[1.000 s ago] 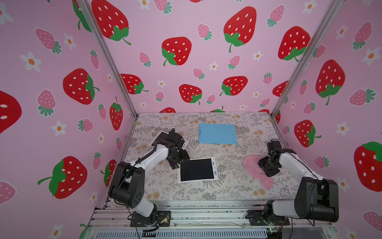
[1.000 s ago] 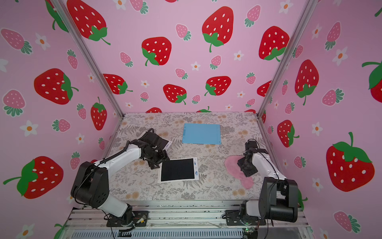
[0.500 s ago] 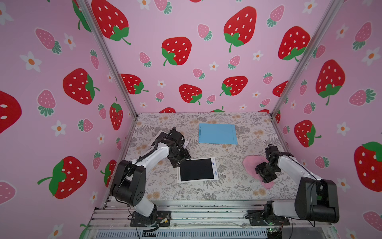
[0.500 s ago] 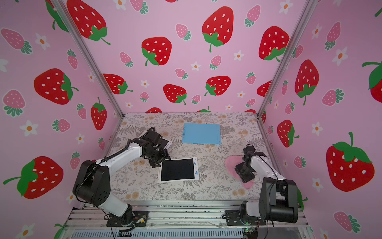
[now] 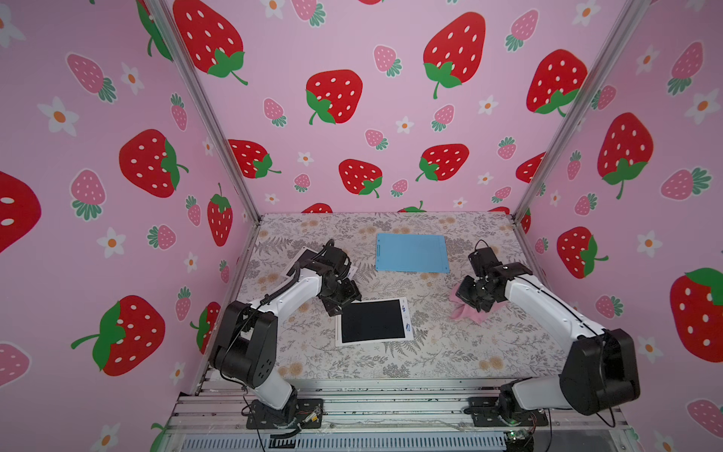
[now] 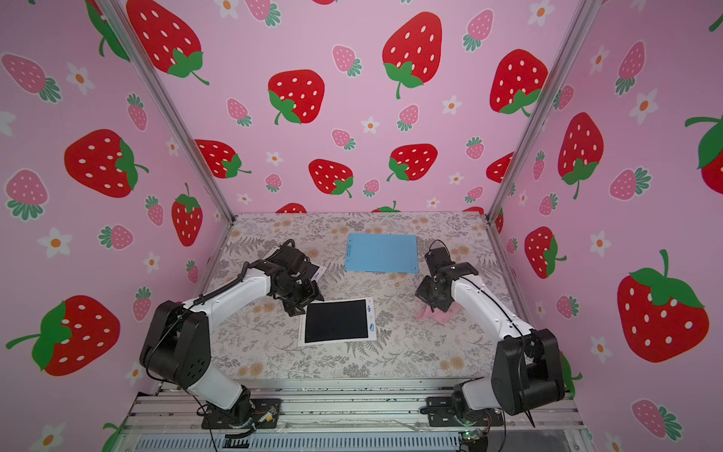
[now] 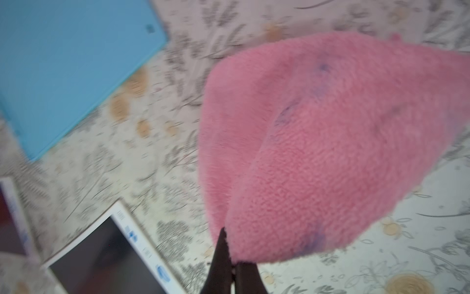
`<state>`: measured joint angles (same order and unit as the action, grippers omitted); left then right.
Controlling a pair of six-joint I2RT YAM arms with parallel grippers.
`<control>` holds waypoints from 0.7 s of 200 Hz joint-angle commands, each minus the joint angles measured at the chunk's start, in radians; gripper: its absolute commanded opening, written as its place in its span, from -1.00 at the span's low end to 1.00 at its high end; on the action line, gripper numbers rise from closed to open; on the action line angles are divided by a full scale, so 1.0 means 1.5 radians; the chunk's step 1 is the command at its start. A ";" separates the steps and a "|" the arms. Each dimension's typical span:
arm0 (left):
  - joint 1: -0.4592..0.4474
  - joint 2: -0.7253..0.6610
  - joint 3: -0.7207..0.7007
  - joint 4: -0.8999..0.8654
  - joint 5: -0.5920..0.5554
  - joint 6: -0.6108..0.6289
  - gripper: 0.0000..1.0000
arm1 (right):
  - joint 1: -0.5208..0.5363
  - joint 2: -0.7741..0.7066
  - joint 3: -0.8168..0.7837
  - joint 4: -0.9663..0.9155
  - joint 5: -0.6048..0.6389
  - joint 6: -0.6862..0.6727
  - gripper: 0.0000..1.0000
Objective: Wipe the drawing tablet
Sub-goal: Pick up the cleaning item at the center of the board.
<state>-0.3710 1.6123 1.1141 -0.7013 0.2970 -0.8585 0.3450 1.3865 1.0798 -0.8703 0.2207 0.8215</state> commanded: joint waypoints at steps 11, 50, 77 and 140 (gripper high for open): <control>0.002 0.010 0.041 -0.016 -0.007 0.012 0.47 | 0.045 -0.065 0.052 -0.099 -0.003 0.002 -1.00; 0.006 0.011 0.050 -0.022 -0.010 0.014 0.46 | 0.085 -0.176 0.108 -0.177 -0.004 0.027 -1.00; 0.005 0.005 0.053 -0.029 -0.012 0.014 0.46 | 0.087 -0.197 0.142 -0.192 0.001 0.025 -1.00; 0.009 0.002 0.060 -0.029 -0.015 0.011 0.45 | -0.138 0.036 0.089 0.112 -0.170 -0.048 -1.00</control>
<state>-0.3637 1.6127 1.1622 -0.7177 0.2947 -0.8413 0.2523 1.2991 1.2407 -0.9195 0.0879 0.8078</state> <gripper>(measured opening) 0.726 0.048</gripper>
